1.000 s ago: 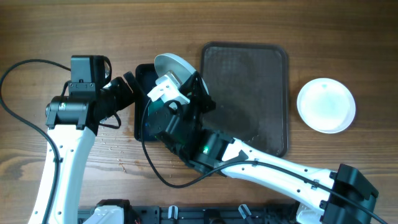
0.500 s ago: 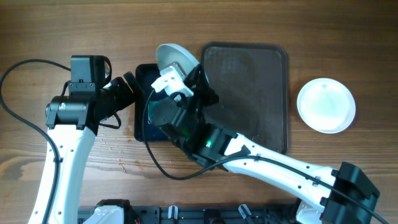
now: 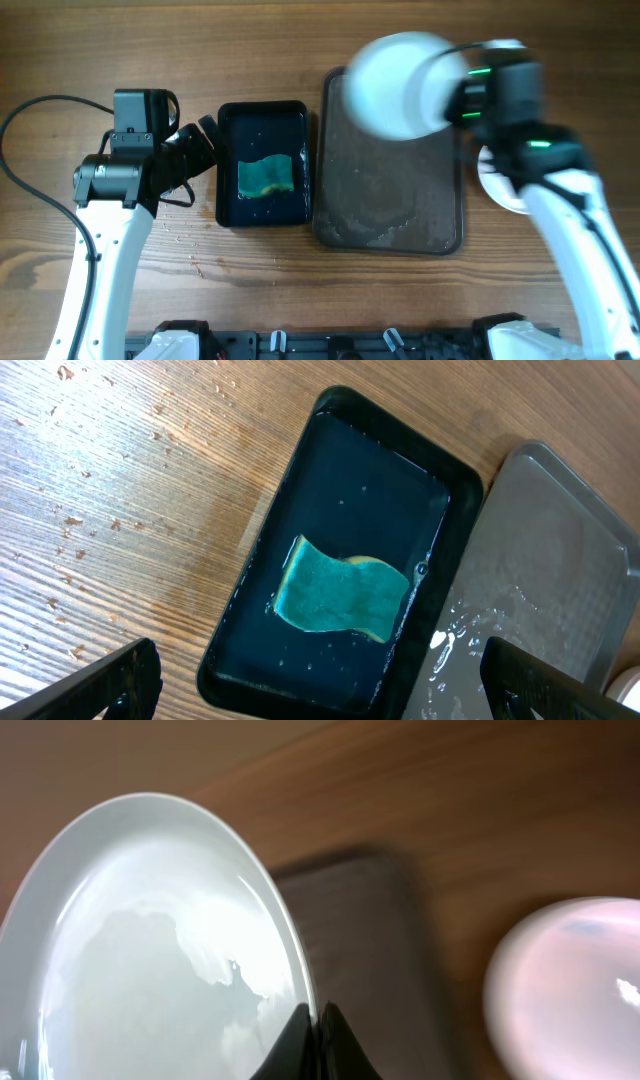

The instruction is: Clean dirty plates on tray and stack at the side

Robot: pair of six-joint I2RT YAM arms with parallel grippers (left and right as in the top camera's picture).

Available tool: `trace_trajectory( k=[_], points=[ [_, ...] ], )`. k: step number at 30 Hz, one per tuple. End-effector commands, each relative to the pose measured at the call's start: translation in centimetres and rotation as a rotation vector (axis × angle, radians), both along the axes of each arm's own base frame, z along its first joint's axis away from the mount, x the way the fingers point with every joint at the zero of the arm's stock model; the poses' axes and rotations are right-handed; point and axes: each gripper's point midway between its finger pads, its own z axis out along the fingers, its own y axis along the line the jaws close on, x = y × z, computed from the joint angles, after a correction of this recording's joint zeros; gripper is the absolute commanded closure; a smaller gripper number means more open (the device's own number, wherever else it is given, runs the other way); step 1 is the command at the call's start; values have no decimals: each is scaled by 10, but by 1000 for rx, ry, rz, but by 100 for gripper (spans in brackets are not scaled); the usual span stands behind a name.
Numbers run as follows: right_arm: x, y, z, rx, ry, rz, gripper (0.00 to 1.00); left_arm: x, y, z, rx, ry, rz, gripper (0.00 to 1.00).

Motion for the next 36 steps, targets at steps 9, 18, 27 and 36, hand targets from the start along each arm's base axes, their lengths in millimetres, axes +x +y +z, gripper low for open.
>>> trace_trajectory(
  k=[9, 18, 27, 36],
  points=[
    [-91, -207, -161, 178, 656, -486, 96, 3, 0, 6, -5, -19, -3, 0],
    [-64, -84, -24, 204, 216, 64, 48, 3, 0, 6, -5, -19, -3, 0],
    [-123, 72, 50, 485, 120, 368, 0, 3, 0, 6, -5, -19, -3, 0],
    [-106, -2, 55, 232, -140, 15, 0, 3, 0, 6, -5, -19, -3, 0]
  ],
)
